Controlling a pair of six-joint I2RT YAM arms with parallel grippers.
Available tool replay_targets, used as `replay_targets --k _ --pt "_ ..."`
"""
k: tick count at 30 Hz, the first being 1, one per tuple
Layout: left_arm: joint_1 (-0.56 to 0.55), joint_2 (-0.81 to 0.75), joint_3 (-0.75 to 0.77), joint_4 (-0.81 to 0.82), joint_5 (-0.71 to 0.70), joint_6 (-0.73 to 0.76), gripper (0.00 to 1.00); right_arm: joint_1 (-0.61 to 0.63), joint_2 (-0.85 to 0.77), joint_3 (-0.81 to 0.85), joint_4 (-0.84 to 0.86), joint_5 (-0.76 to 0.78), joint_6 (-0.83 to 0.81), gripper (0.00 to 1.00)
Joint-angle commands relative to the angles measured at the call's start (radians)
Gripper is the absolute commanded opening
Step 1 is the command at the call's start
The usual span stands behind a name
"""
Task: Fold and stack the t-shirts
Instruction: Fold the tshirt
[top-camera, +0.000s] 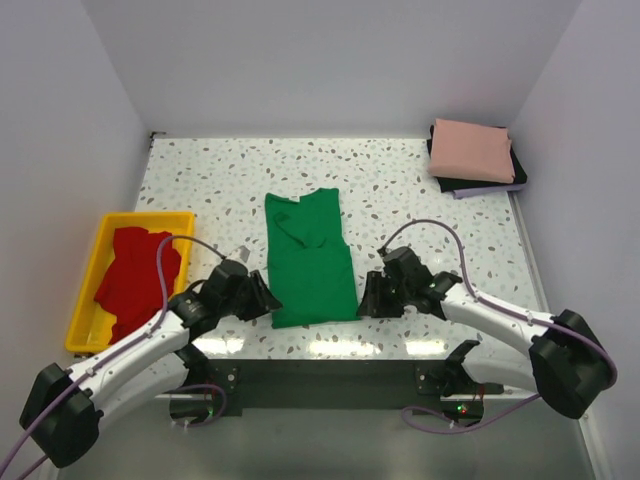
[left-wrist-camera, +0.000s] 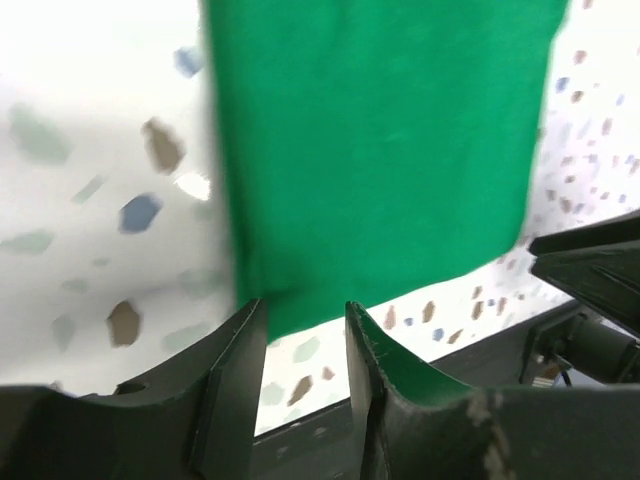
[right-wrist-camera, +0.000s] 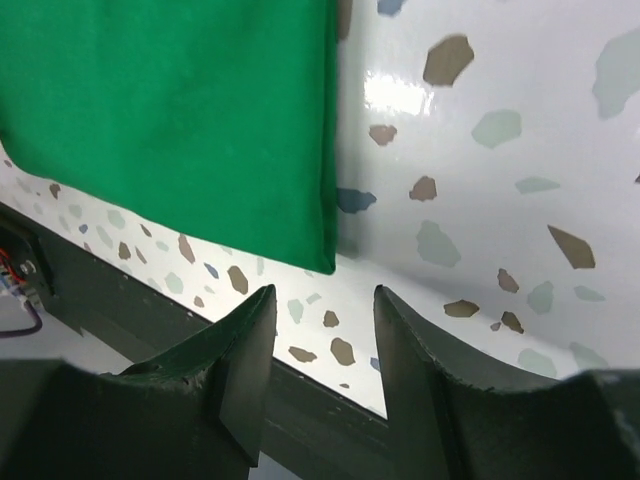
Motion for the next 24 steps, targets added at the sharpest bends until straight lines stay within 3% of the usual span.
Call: replay_targets --k 1,10,24 --pt "0.000 -0.057 -0.084 -0.075 -0.021 -0.084 0.43 0.002 0.000 -0.051 0.094 -0.069 0.072 0.48" --pt "-0.002 -0.077 -0.183 0.008 0.053 -0.118 0.49 0.002 0.029 -0.108 0.197 -0.109 0.144 0.49" --pt "0.000 -0.074 -0.234 0.049 0.088 -0.134 0.45 -0.011 -0.020 -0.207 0.325 -0.050 0.270 0.49"
